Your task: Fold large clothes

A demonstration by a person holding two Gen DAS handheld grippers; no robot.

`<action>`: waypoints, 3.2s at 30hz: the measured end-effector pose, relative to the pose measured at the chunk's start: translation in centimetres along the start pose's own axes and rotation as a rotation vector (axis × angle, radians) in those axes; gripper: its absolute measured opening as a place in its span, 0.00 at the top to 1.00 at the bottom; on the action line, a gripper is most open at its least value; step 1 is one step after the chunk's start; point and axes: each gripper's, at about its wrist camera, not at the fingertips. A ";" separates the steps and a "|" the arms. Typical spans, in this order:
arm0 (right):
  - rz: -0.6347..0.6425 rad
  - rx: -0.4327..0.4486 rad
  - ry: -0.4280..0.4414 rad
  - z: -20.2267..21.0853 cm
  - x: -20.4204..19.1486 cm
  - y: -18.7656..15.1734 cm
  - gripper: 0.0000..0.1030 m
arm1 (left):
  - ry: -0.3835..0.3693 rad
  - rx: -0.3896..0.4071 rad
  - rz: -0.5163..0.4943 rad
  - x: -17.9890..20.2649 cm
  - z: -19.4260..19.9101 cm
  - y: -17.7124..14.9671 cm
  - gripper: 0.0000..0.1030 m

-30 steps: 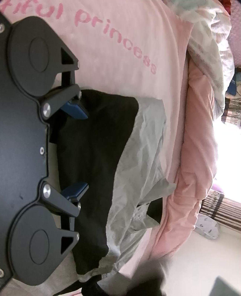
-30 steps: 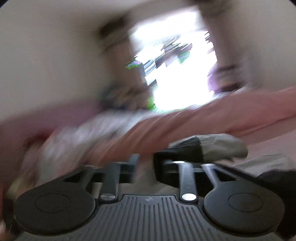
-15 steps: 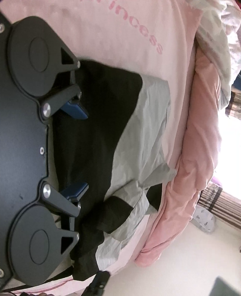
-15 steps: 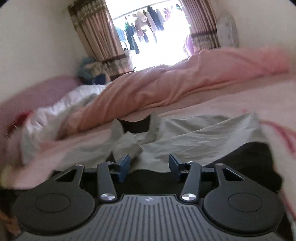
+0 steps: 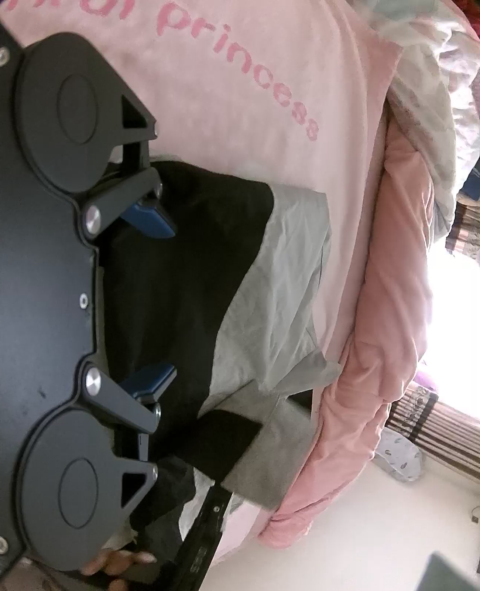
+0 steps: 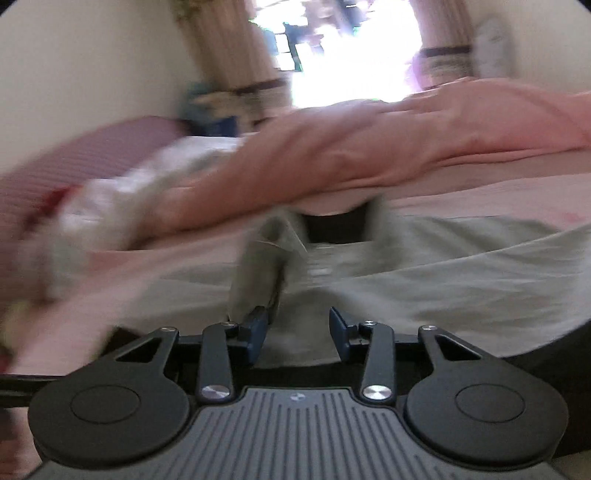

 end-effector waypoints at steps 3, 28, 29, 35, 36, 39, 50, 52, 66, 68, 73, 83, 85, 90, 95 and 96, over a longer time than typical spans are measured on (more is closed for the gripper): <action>0.014 0.017 -0.003 1.3 -0.3 0.0 0.54 | -0.025 -0.009 -0.005 0.9 -0.2 -0.2 0.26; -0.439 0.053 -0.171 12.3 17.4 -6.2 0.49 | -0.114 0.119 0.100 1.3 0.6 0.8 0.97; -0.475 0.053 -0.161 11.9 17.9 -6.4 0.49 | -0.105 0.101 0.095 0.9 0.4 0.4 0.97; -0.607 0.024 -0.173 9.0 20.0 -7.5 0.90 | -0.041 0.029 0.114 -0.5 -2.1 -1.8 0.97; -0.608 0.015 -0.190 8.8 20.1 -7.5 0.97 | -0.041 0.032 0.119 -0.6 -2.1 -1.9 0.97; -0.586 0.014 -0.232 9.7 20.1 -7.6 1.00 | -0.044 0.068 0.115 -0.2 -1.3 -1.6 0.97; -0.324 0.056 -0.291 11.7 16.3 -2.7 0.79 | 0.091 0.104 -0.038 1.1 2.3 -0.4 0.57; -0.270 0.065 -0.301 10.9 15.5 -1.5 0.78 | 0.024 0.156 -0.021 1.7 3.8 0.7 0.51; -0.194 -0.074 -0.399 4.7 16.5 -4.7 0.85 | 0.001 0.000 -0.158 3.6 -3.7 -0.9 0.52; -0.184 -0.095 -0.410 5.0 16.2 -3.8 0.83 | 0.010 -0.012 -0.153 3.8 -3.6 -0.4 0.53; -0.065 0.001 -0.425 5.0 14.7 0.0 0.72 | -0.011 0.080 -0.143 4.9 -2.6 2.5 0.48; -0.077 -0.090 -0.528 -1.7 19.0 1.6 0.65 | 0.064 0.027 -0.162 4.6 -7.8 4.2 0.48; -0.103 -0.104 -0.518 -2.1 19.7 0.8 0.66 | 0.062 0.017 -0.157 3.9 -8.7 4.1 0.47; -0.060 -0.094 -0.527 -1.8 19.3 0.3 0.66 | 0.054 0.025 -0.159 3.6 -9.3 4.2 0.45; -0.094 -0.061 -0.475 1.9 17.8 1.0 0.65 | 0.069 0.035 -0.145 4.2 -6.9 4.2 0.46; -0.079 -0.051 -0.460 3.0 17.1 0.9 0.65 | 0.061 0.038 -0.149 4.3 -6.0 4.0 0.45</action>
Point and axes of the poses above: each gripper's, at about its wrist camera, not at the fingertips, and z roughly against the way its jaws point, x to its right, y to its top, and after that the axes turned 6 degrees about z, right-handed
